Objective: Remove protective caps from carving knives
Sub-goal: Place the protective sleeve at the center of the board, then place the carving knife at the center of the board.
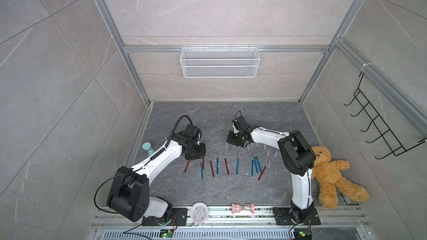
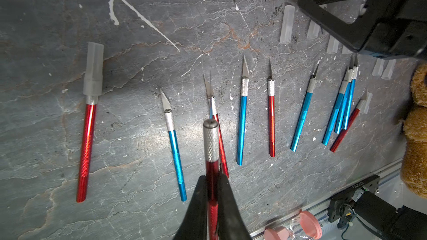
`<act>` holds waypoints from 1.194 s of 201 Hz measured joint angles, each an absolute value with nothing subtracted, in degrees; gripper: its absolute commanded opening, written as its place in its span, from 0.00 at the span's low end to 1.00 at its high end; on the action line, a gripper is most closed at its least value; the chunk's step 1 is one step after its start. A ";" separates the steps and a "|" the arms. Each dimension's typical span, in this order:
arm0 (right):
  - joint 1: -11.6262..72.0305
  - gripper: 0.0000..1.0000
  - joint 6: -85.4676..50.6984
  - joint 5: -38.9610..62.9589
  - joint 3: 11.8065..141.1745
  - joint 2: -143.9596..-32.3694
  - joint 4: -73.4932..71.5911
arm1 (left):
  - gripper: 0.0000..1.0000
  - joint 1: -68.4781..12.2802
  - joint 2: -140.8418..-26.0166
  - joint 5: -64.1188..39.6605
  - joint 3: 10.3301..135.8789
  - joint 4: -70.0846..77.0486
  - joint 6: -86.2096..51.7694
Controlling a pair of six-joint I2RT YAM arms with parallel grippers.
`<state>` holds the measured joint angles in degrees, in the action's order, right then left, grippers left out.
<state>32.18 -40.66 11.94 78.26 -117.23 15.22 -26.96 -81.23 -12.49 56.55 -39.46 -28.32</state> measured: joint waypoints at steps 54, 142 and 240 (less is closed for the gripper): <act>32.18 0.30 -40.42 11.55 74.43 -105.84 14.55 | 0.19 -26.96 -84.47 -9.69 58.28 -42.09 -28.27; 34.54 0.34 -39.09 11.55 54.76 -90.21 13.04 | 0.21 -26.96 -97.17 -7.57 70.70 -43.81 -26.50; 43.68 0.39 -36.16 15.44 59.27 -94.67 4.80 | 0.27 -26.92 -106.26 -7.42 79.77 -45.93 -24.93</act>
